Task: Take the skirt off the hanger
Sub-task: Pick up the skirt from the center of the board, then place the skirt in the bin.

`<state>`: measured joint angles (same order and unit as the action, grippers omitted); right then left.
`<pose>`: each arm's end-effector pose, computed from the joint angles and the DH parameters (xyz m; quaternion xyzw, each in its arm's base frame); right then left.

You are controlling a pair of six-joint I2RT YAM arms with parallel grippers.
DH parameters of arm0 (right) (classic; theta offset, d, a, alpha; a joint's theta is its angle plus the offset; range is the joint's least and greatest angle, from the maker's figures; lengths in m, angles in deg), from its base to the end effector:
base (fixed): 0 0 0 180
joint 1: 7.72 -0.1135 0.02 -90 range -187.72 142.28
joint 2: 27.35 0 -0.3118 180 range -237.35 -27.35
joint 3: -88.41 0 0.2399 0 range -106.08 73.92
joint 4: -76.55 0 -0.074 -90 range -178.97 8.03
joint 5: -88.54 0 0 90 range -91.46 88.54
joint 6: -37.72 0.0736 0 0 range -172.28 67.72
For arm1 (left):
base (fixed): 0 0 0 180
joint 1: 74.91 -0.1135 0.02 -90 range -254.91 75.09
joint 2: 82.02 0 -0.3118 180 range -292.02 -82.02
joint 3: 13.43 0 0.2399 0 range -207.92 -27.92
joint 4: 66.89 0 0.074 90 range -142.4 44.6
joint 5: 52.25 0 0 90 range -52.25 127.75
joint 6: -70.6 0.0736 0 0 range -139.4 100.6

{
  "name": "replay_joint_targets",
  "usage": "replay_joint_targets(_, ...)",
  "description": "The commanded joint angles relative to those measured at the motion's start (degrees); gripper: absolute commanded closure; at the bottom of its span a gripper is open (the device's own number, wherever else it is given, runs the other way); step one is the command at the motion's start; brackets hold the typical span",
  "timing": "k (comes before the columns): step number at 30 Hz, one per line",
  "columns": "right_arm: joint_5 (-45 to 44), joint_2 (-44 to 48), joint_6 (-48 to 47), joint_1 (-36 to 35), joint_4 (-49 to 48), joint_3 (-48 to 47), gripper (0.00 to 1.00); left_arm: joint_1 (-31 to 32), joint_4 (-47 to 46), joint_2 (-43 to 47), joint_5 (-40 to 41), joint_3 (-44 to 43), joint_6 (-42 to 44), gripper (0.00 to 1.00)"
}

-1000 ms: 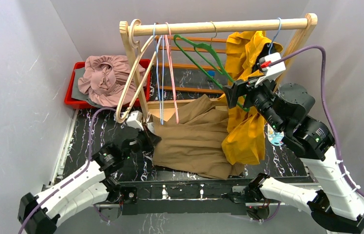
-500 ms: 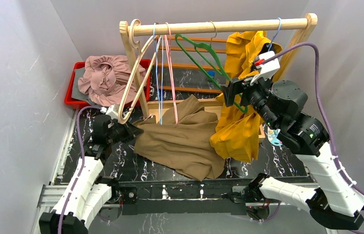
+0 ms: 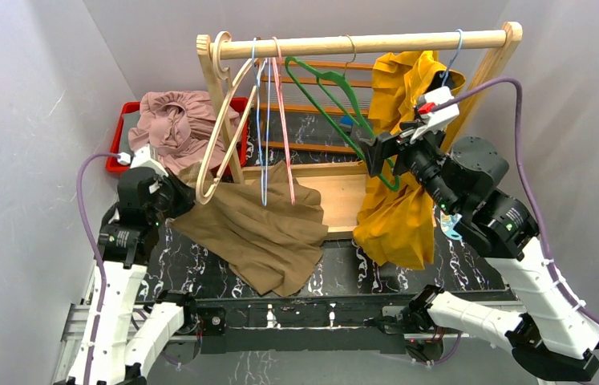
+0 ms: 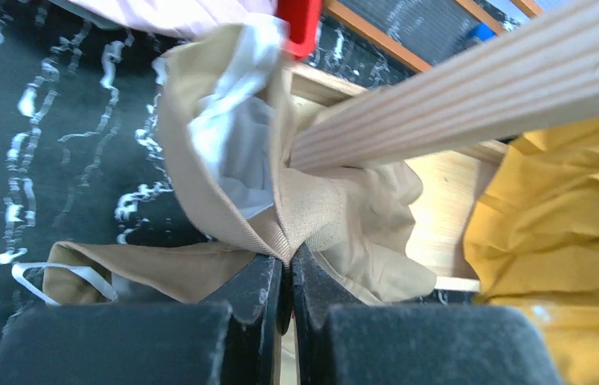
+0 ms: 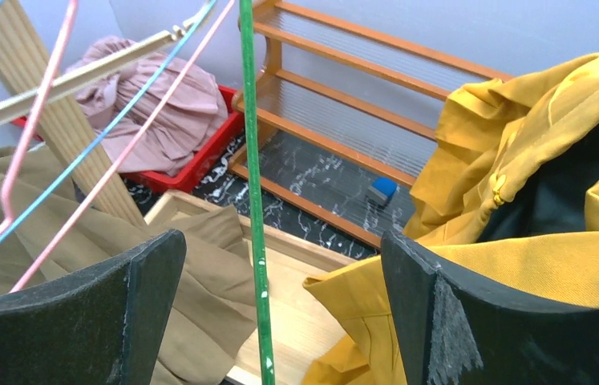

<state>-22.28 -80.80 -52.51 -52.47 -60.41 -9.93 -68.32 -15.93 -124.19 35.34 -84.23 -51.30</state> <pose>0.1228 0.0849 0.5379 -0.1418 0.6818 0.1513 0.7016 0.1347 -0.0187 0.3817 -0.1705 0.8129 -0.2000 0.5198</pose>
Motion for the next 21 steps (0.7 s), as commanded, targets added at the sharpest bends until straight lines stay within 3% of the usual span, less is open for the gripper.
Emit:
replay_joint_targets(1, 2.74, 3.48, 0.86, -0.02, -6.97, -0.22, 0.02, -0.61, 6.65, -4.42, 10.03, -11.12, 5.21, 1.0)
replay_joint_targets(5, 3.17, 4.4, 0.35, -0.03, -6.07, -1.17, 0.02, -0.61, 8.56, -12.63, 10.73, -24.86, 8.05, 1.0)
replay_joint_targets(15, 3.39, 5.31, -1.64, -0.02, -3.07, -5.44, 0.02, -0.86, 0.84, -24.6, 17.47, -44.72, 15.18, 1.0)
replay_joint_targets(21, 2.48, 4.45, -1.82, 0.0, -3.82, -5.71, 0.02, -0.88, -2.04, -39.02, 11.62, -66.9, 20.35, 1.0)
